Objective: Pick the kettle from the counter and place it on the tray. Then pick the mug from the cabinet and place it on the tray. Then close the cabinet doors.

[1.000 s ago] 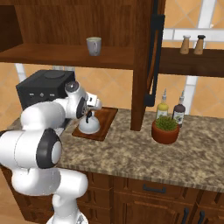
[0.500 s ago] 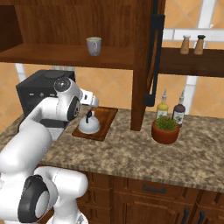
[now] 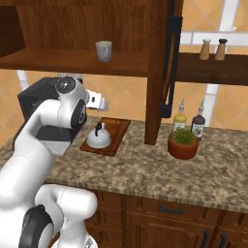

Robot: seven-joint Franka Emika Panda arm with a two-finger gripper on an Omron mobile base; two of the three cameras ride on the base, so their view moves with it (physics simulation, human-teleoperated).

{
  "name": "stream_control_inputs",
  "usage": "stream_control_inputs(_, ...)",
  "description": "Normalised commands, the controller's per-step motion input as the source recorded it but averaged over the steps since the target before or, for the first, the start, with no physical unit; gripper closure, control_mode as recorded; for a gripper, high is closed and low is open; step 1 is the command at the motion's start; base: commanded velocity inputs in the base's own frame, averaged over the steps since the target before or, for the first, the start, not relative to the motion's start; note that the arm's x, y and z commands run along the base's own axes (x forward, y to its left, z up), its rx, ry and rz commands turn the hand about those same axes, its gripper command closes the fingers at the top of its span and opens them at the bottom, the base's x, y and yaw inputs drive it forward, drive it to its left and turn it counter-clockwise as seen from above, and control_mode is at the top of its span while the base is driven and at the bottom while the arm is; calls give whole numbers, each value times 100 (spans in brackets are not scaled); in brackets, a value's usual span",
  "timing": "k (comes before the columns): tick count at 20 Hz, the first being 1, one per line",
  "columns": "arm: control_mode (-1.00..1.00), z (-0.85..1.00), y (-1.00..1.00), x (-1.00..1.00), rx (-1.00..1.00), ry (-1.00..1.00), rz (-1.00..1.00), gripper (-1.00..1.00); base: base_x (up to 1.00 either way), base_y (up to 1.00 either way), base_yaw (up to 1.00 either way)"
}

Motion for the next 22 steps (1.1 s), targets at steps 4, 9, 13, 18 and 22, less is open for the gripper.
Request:
stream_control_inputs(4,-100,100,0,-39,0,0,1,-100,0,0,0)
stream_control_inputs(9,-100,83,-16,-12,-1,0,0,-100,0,0,0)
stream_control_inputs(13,-100,51,-32,8,0,-7,5,-100,0,0,0)
stream_control_inputs(18,-100,49,-24,25,0,-12,10,-100,0,0,0)
stream_control_inputs(22,-100,53,-9,36,0,-2,9,-100,0,0,0)
